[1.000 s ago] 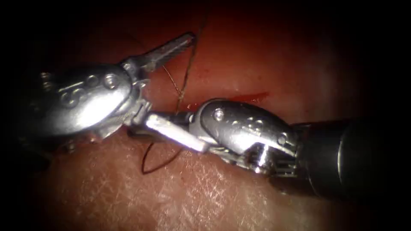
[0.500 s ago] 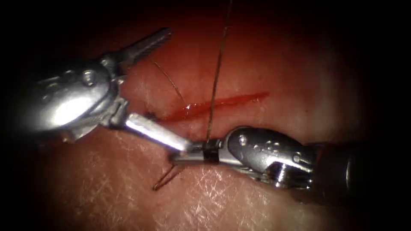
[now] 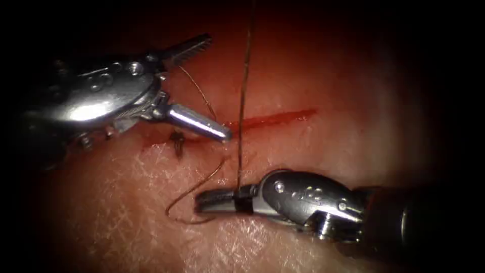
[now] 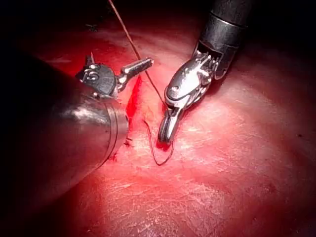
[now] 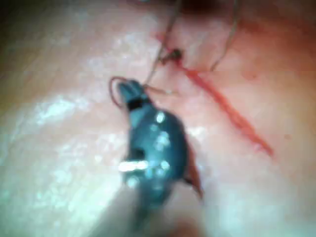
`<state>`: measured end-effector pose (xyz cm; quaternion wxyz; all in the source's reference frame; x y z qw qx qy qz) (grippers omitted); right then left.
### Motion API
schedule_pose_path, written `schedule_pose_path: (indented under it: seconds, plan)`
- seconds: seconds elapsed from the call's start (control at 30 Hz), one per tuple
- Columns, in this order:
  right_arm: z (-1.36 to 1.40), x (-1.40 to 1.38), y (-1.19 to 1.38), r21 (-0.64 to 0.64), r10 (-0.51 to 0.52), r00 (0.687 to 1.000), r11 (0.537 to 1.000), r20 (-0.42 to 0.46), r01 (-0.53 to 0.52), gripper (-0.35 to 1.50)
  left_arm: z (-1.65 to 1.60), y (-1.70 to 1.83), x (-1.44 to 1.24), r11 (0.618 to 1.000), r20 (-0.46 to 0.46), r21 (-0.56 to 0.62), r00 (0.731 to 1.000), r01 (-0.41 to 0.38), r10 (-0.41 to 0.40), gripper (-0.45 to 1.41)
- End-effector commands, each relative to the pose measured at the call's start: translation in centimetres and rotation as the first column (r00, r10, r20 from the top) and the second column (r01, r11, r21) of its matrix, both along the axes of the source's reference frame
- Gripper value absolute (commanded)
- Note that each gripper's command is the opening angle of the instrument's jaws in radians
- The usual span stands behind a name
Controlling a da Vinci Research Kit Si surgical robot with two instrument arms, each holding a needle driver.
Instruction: Wound Closure
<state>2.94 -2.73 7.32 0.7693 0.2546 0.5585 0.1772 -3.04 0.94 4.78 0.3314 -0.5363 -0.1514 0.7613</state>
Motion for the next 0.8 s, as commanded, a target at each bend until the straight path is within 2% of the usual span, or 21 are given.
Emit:
schedule_pose_path:
  seconds: [0.03, 0.47, 0.67, 0.8]
  plan:
    - [0.11, 0.05, -0.05, -0.001, 0.000, 1.000, 1.000, 0.000, 0.000, -0.35, 0.01, -0.01, -0.08, 1.000, 0.017, 0.000, 1.000, 0.002, -0.002, 1.13]
    - [0.12, 0.08, -0.09, -0.003, 0.000, 1.000, 1.000, 0.000, 0.000, -0.35, -0.09, 0.17, -0.31, 1.000, 0.061, 0.007, 0.998, 0.019, -0.020, 1.08]
    - [0.12, 0.08, -0.11, -0.005, -0.001, 1.000, 1.000, 0.000, 0.001, -0.35, -0.11, 0.24, -0.25, 1.000, 0.079, 0.008, 0.997, 0.023, -0.023, 1.08]
    - [0.15, 0.08, -0.14, -0.008, -0.009, 1.000, 1.000, 0.003, 0.009, -0.35, -0.21, 0.28, -0.22, 0.999, 0.088, 0.012, 0.995, 0.039, -0.040, 0.99]
